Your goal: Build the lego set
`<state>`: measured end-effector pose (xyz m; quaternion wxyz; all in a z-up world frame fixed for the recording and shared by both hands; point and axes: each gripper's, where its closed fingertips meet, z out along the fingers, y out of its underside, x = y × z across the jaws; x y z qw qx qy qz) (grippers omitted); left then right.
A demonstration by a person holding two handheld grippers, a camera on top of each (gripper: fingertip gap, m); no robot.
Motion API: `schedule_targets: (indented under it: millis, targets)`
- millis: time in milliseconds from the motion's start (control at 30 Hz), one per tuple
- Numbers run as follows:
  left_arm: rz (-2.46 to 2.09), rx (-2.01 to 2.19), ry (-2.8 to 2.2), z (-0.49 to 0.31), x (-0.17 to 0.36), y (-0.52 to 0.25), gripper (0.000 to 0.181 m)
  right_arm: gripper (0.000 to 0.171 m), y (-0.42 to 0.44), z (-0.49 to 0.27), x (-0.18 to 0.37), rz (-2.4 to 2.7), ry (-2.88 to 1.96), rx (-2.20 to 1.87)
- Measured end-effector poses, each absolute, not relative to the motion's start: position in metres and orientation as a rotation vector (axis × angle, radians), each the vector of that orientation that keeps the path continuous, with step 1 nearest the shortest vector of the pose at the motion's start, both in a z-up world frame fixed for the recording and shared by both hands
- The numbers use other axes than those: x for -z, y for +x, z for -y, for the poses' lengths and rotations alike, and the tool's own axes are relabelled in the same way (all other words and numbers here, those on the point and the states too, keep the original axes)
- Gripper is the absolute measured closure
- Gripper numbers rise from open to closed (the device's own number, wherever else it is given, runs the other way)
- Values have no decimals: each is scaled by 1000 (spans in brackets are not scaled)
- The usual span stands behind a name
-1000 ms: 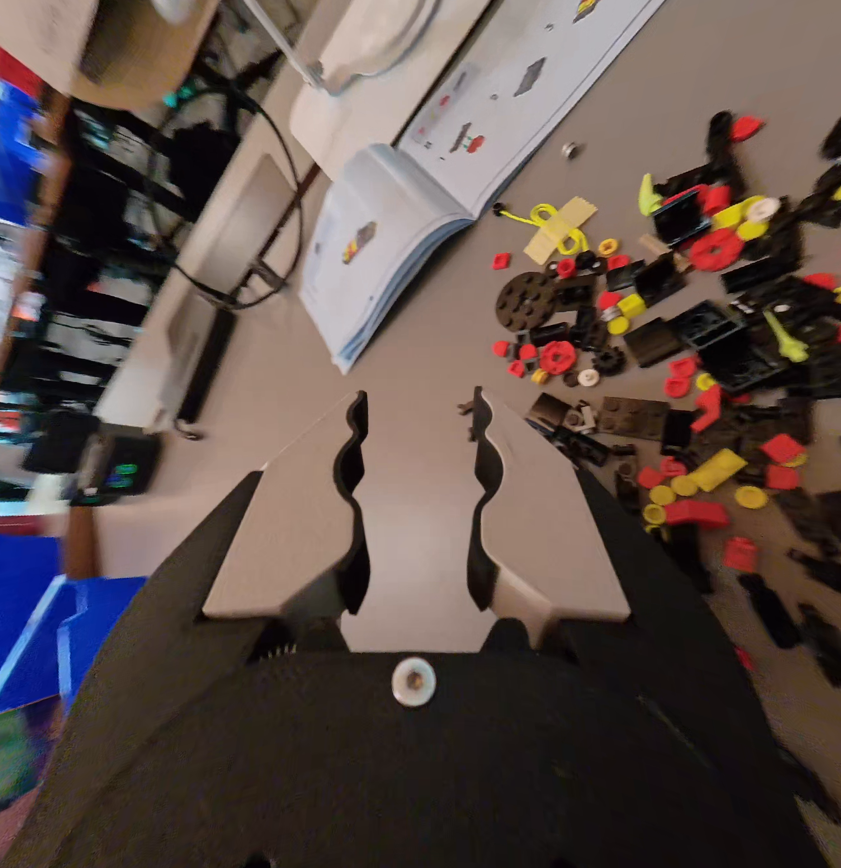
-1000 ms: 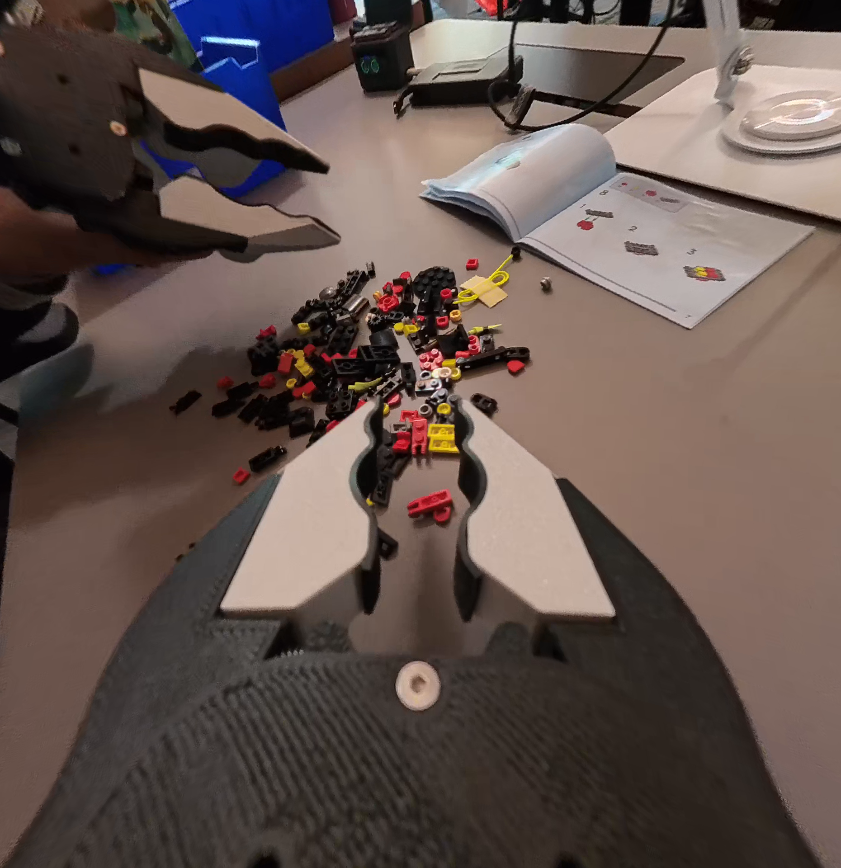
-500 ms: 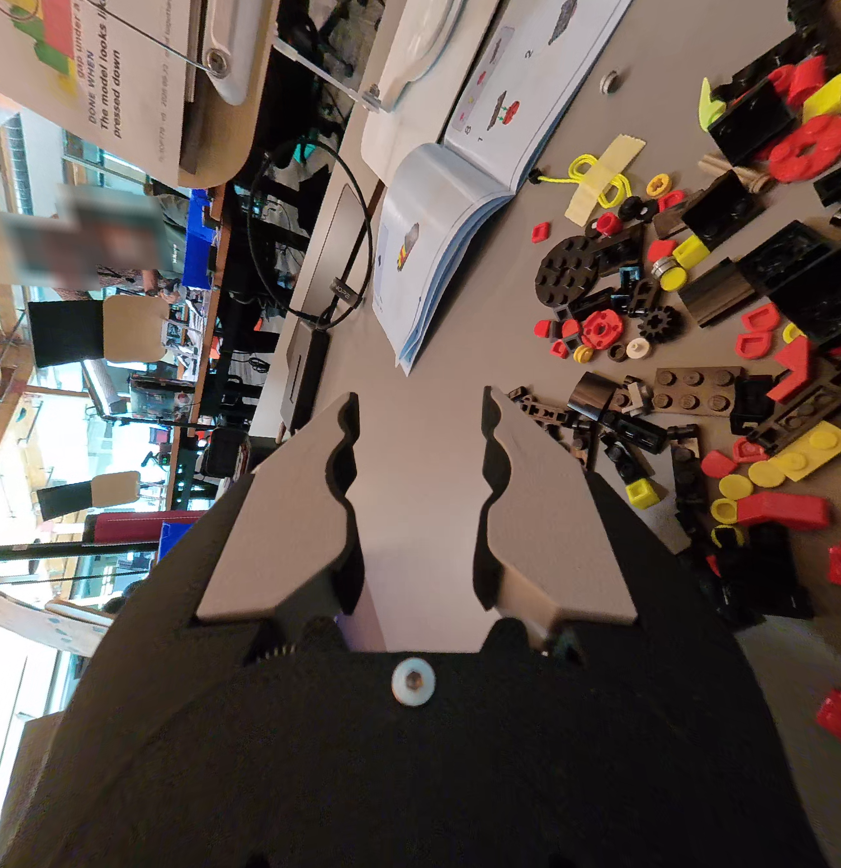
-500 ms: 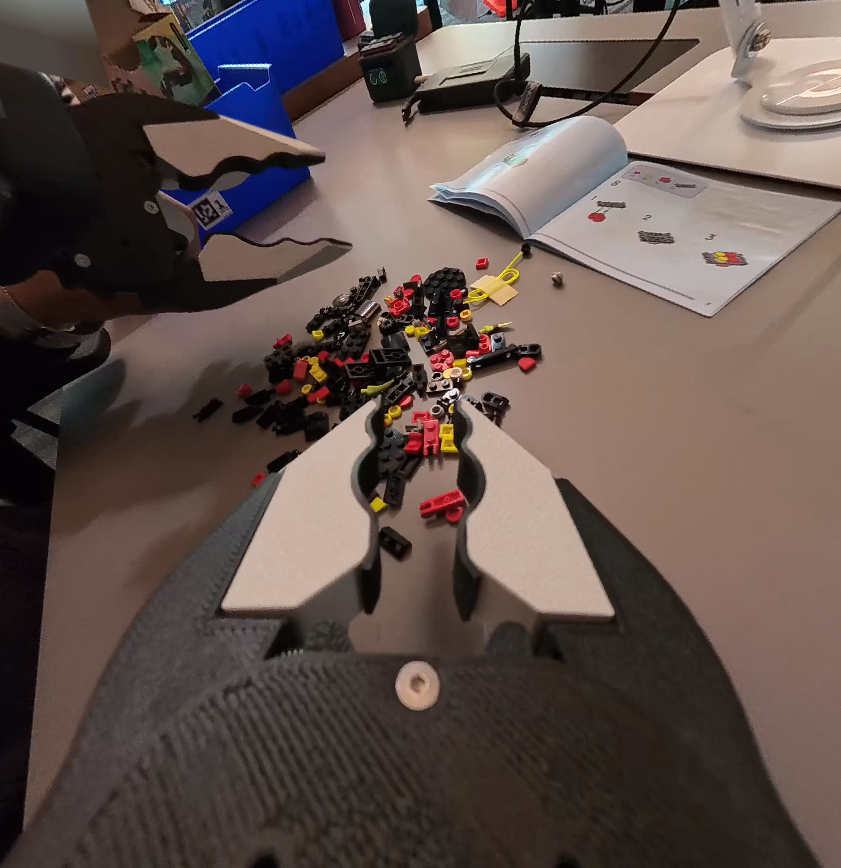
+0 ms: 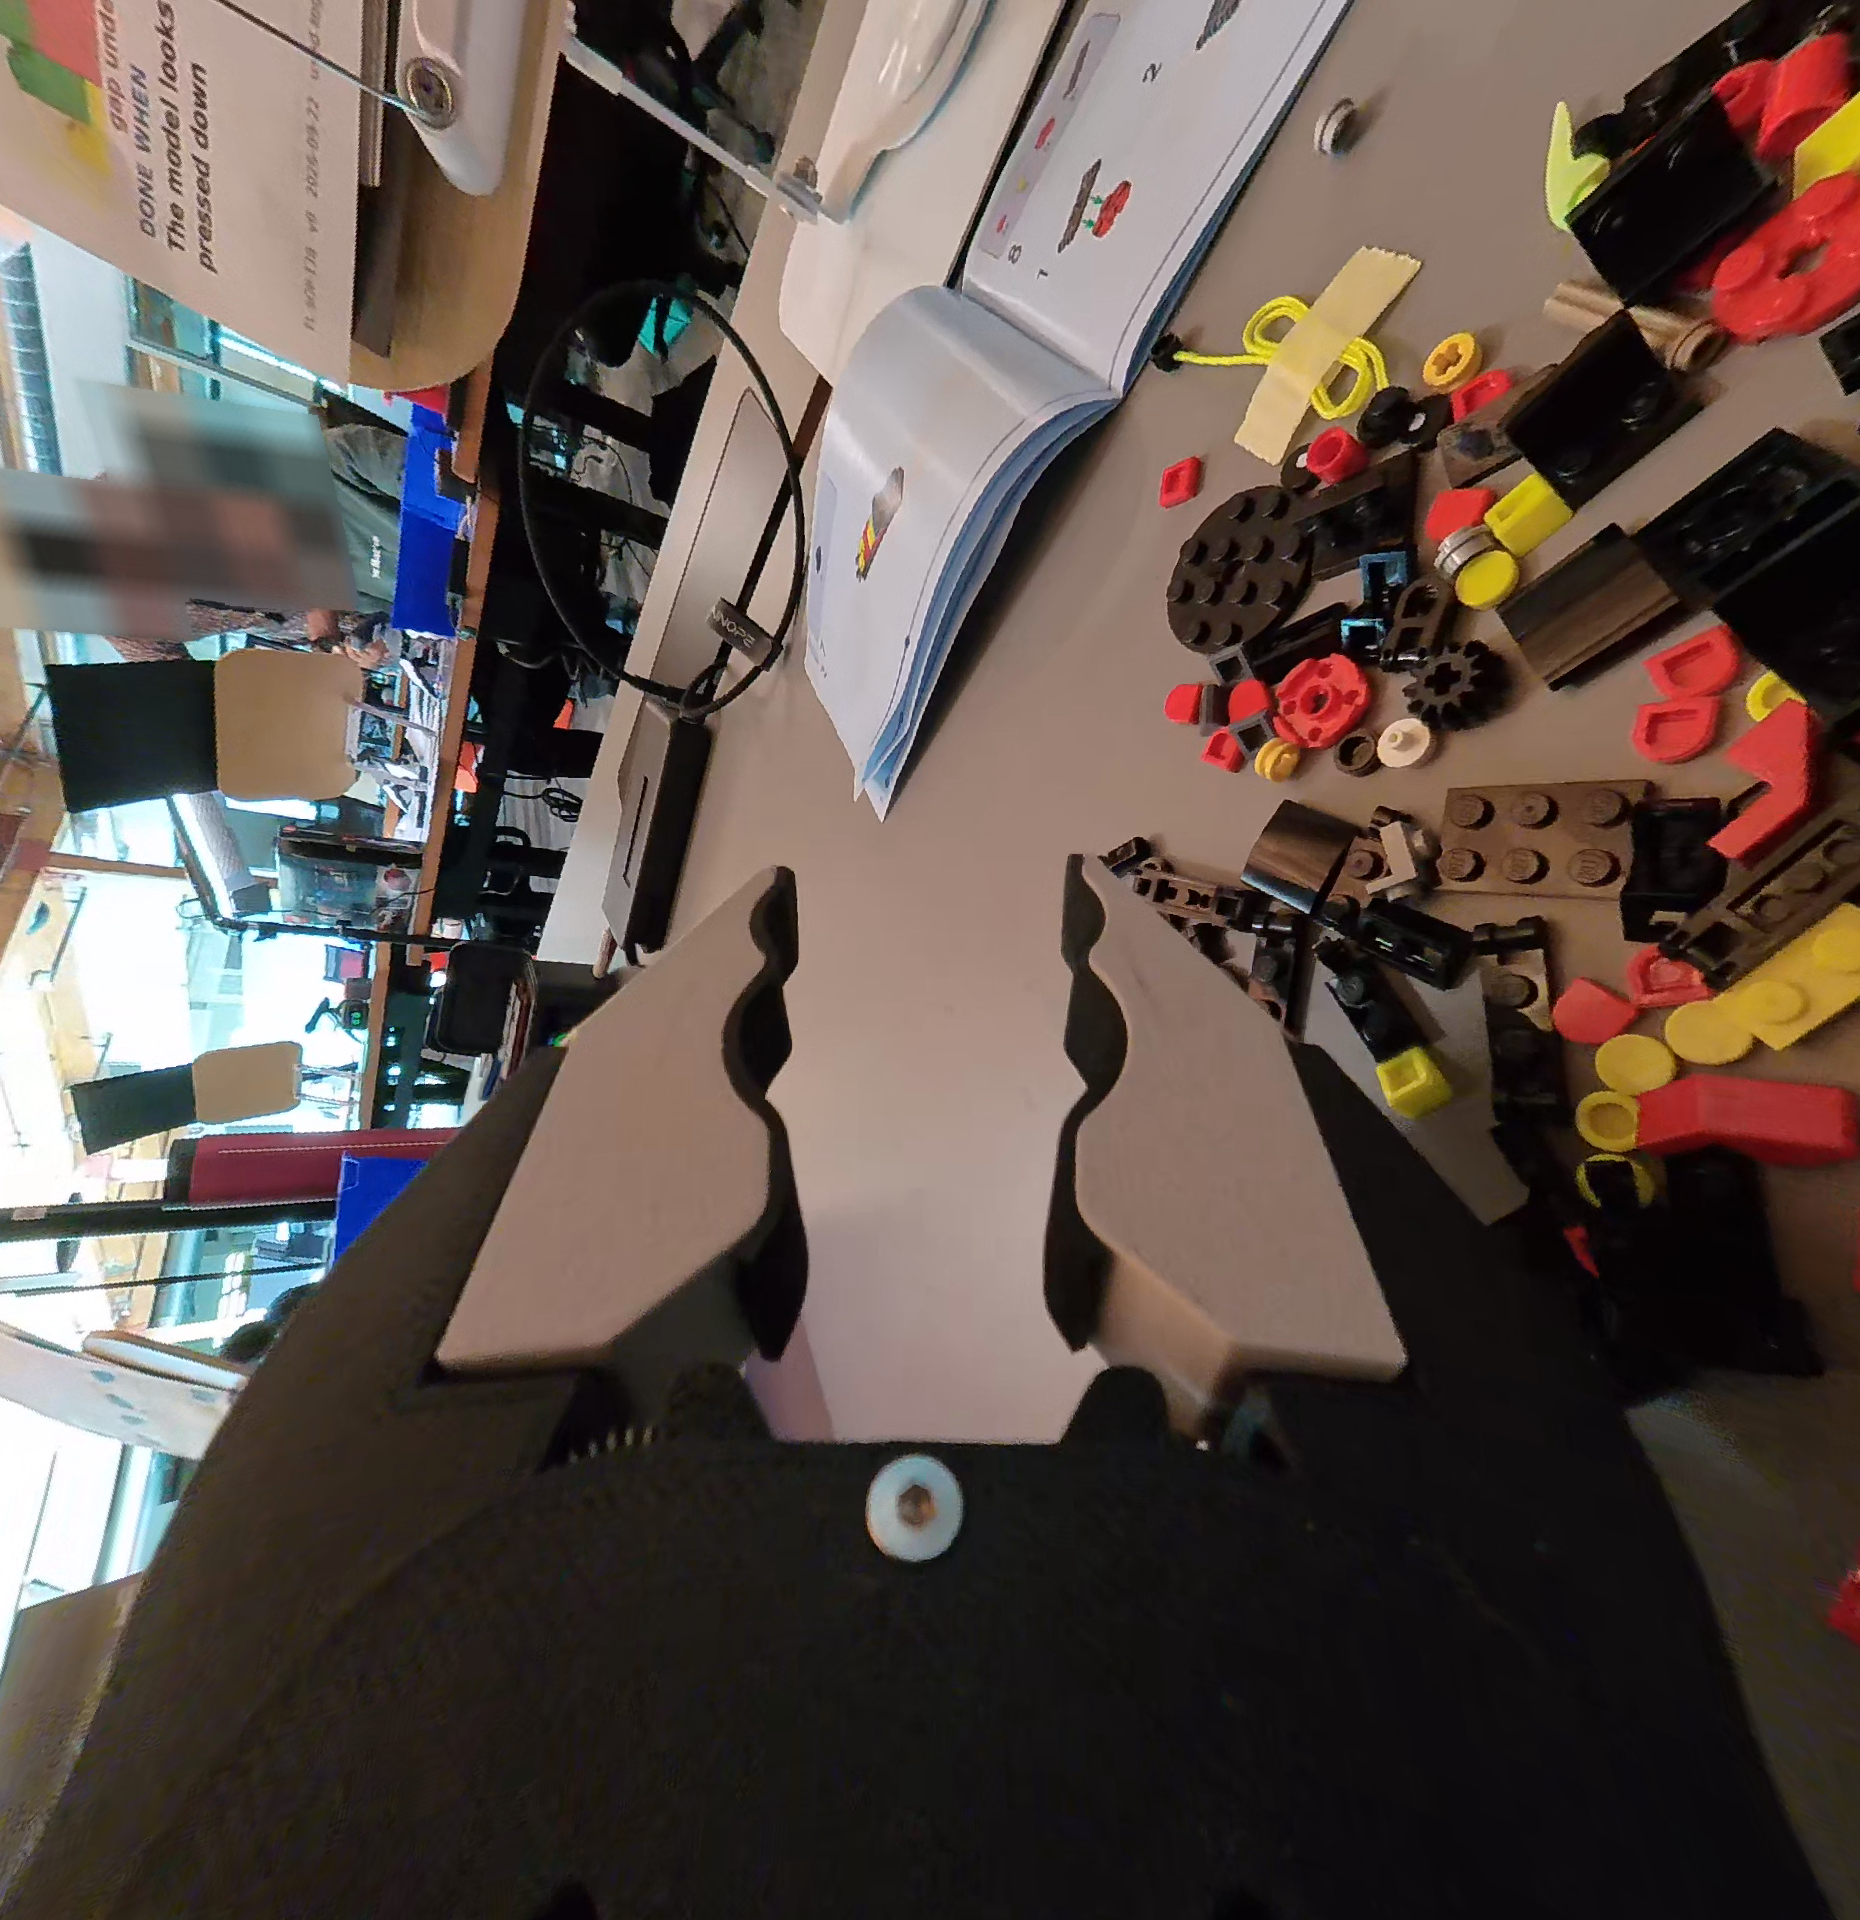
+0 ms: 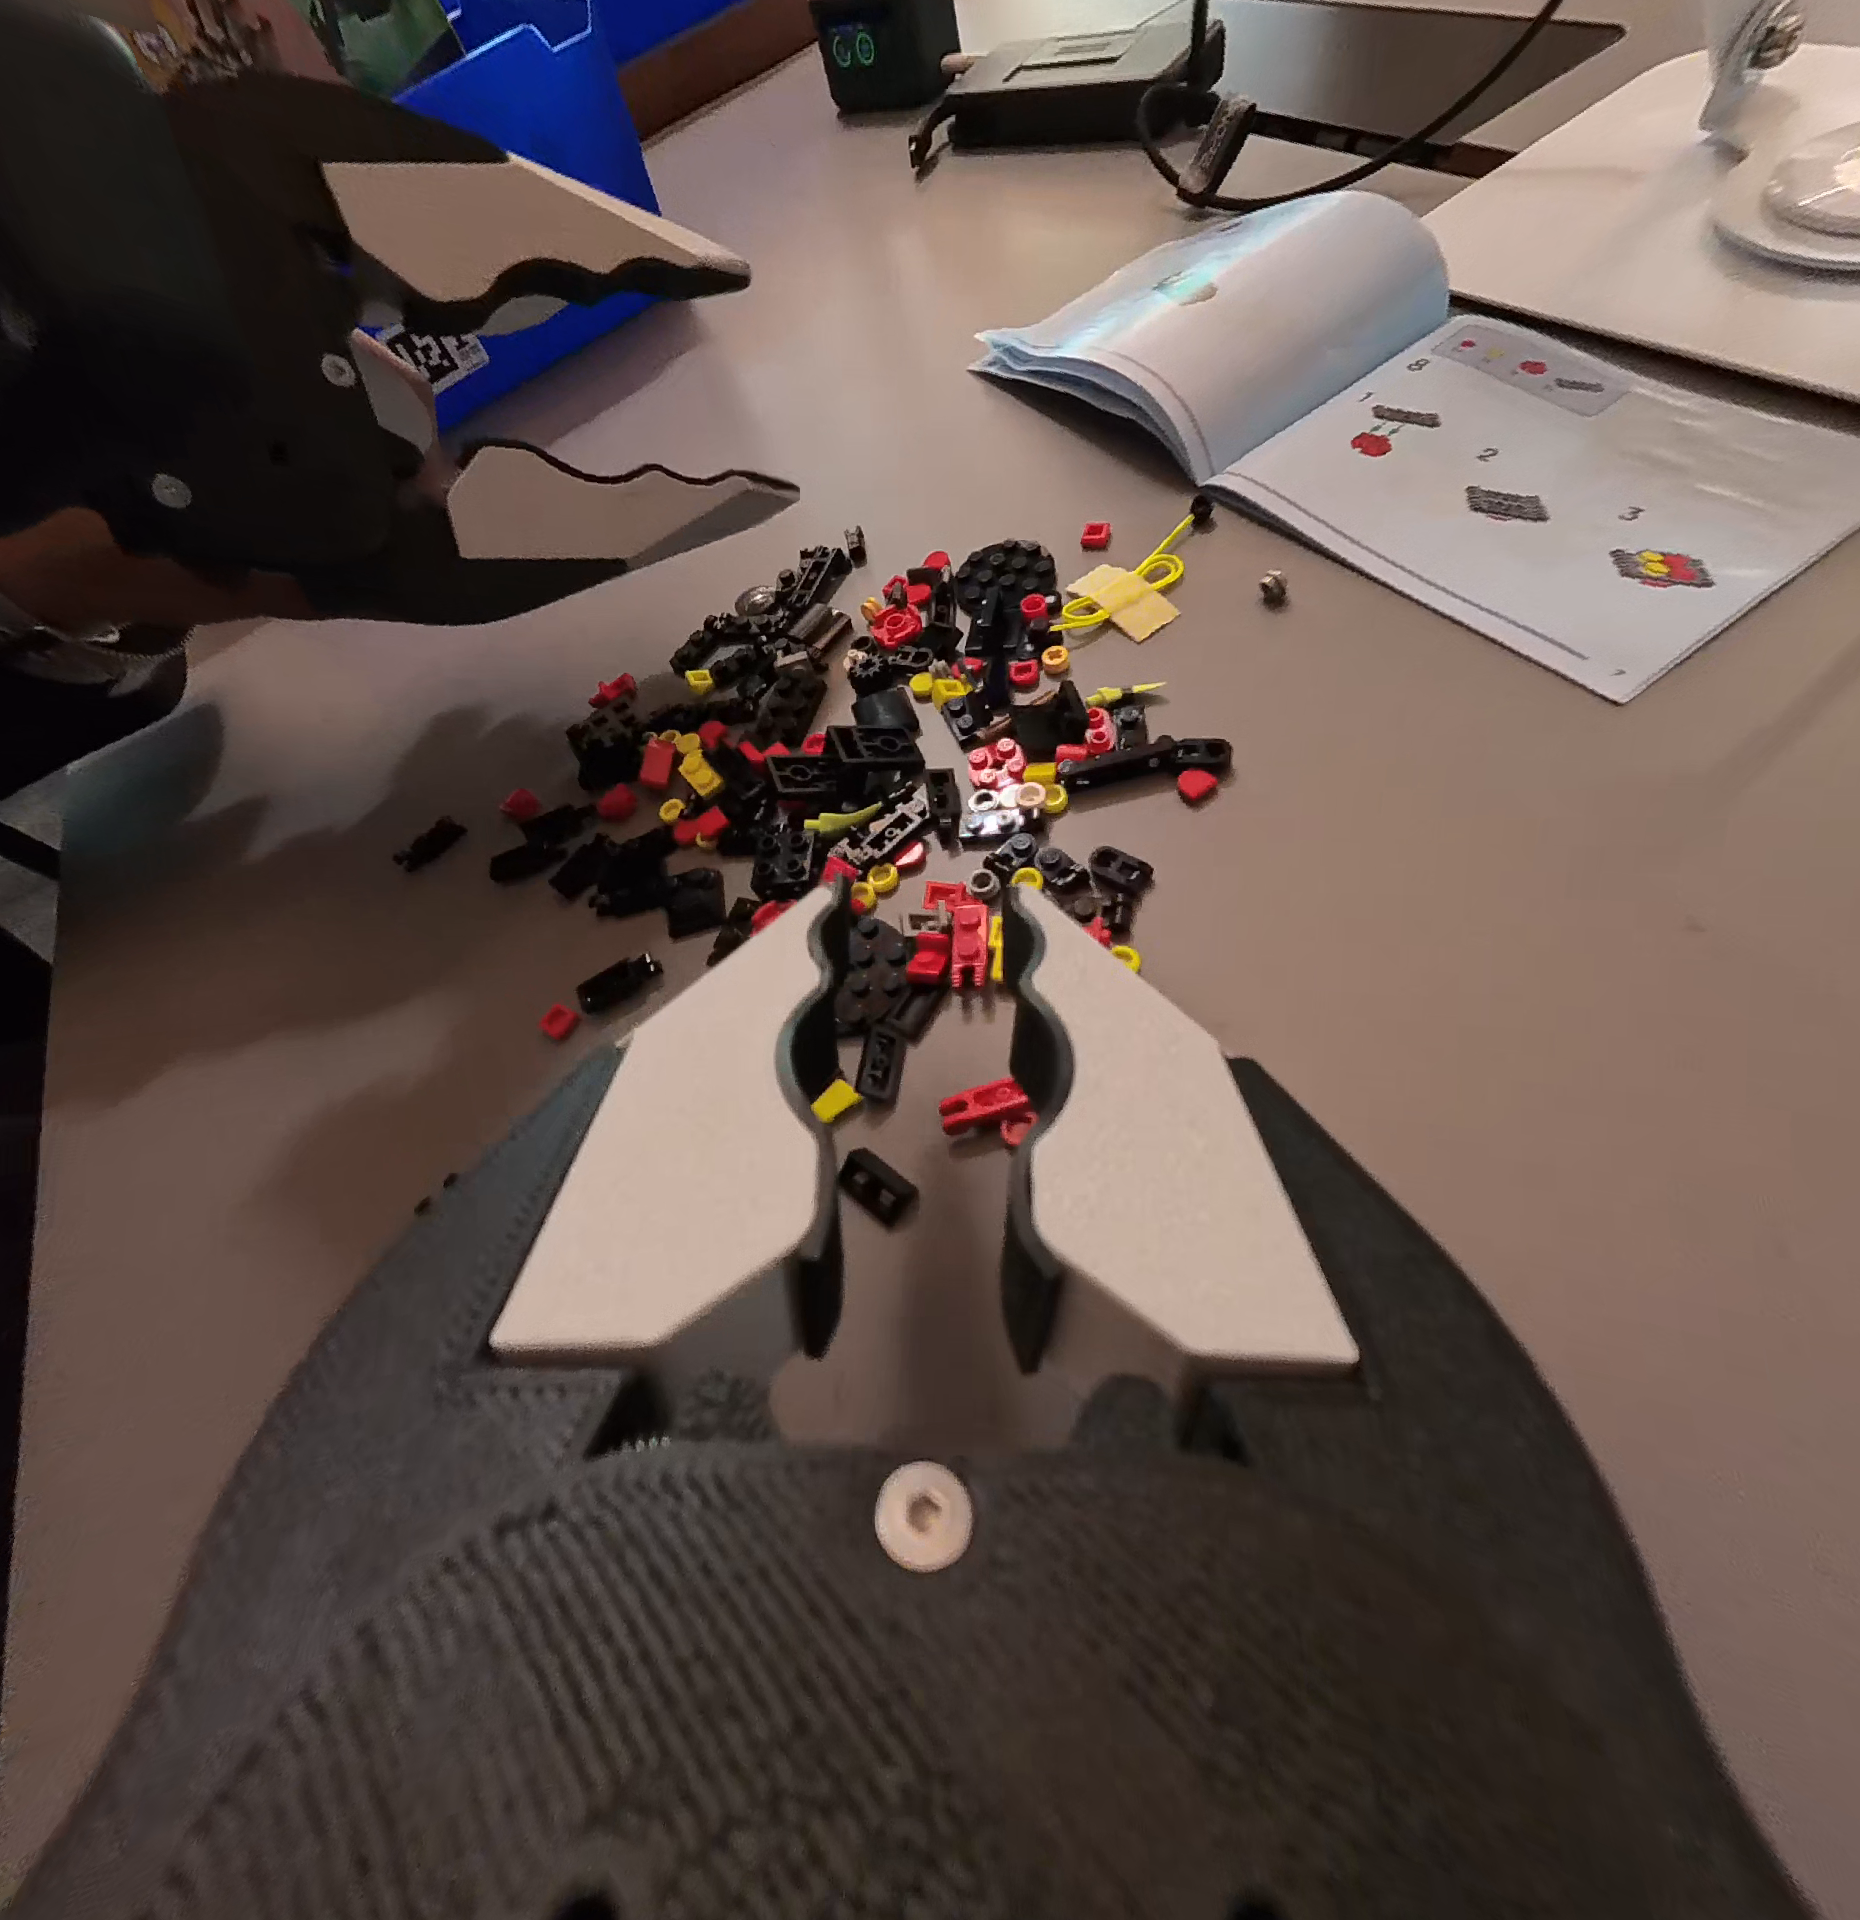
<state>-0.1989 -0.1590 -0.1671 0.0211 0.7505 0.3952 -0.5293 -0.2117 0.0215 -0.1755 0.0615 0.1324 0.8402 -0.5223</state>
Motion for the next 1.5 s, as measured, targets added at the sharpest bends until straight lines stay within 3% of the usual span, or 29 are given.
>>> schedule_targets:
  millis: [700, 900, 1000, 1067, 1333, 1500]
  targets:
    - [-1333, 1595, 2376, 160, 177, -198, 129, 144, -208, -20, 180, -2590, 359, 1553]
    - [-1687, 1504, 2528, 151, 186, -200, 132, 144, -207, -19, 181, -2596, 356, 1548]
    - [-1924, 1422, 2669, 141, 187, -201, 144, 144, -207, -19, 181, -2600, 353, 1543]
    - [-2004, 1336, 2881, 124, 186, -200, 179, 144, -206, -19, 182, -2603, 350, 1539]
    - [-2403, 983, 3105, 109, 180, -196, 181, 144, -206, -19, 184, -2624, 342, 1526]
    - [-2288, 1005, 3118, 112, 187, -195, 181, 149, -226, -31, 196, -2733, 492, 1464]
